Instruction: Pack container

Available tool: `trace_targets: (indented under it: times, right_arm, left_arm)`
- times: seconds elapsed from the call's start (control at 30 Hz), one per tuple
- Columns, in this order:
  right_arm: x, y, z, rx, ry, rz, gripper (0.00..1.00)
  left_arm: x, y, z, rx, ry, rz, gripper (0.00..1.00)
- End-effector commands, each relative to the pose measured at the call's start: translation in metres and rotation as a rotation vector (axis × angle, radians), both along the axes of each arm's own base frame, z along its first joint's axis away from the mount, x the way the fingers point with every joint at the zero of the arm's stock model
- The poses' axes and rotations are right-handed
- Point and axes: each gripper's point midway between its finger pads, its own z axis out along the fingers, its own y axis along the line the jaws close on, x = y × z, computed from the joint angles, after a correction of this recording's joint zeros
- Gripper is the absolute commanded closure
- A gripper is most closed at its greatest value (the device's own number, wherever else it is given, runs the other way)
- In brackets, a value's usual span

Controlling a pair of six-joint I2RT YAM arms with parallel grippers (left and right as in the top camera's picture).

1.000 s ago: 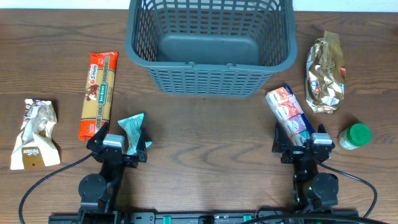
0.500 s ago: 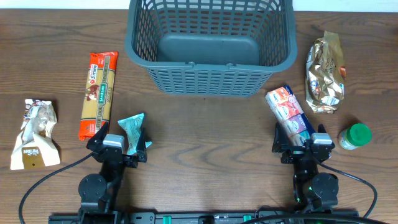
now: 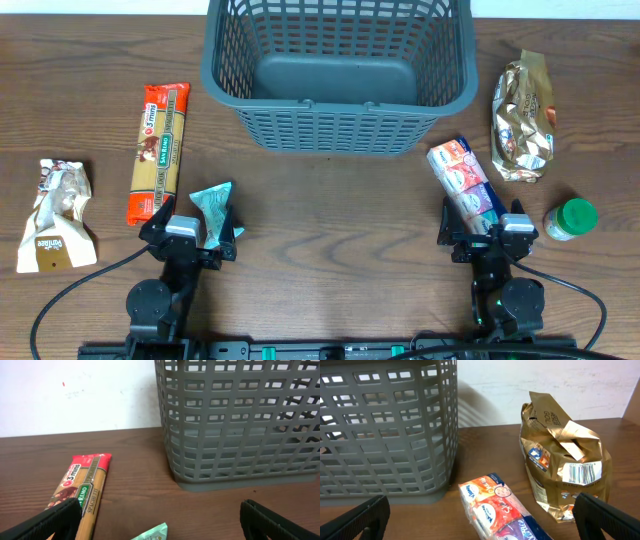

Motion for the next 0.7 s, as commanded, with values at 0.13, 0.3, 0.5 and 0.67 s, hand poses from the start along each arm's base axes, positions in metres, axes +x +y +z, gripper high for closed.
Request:
trace_targets:
  times: [0.13, 0.3, 0.5, 0.67]
  right_arm:
    - [0.0, -0.002, -0.002, -0.008, 0.0, -0.005, 0.01]
    - [0.0, -0.002, -0.002, -0.008, 0.0, -0.005, 0.01]
    - [0.0, -0.007, -0.001, -0.011, -0.004, -0.038, 0.01]
    - [0.001, -0.002, -0.004, 0.045, 0.008, -0.013, 0.01]
  left_arm:
    - [-0.002, -0.005, -0.015, -0.008, 0.049, -0.027, 0.02]
    - [-0.002, -0.005, -0.015, -0.007, 0.046, -0.028, 0.02]
    - [-0.001, -0.005, -0.009, -0.005, 0.024, -0.026, 0.02]
    - [0.0, -0.006, 0.002, -0.093, -0.001, -0.028, 0.02]
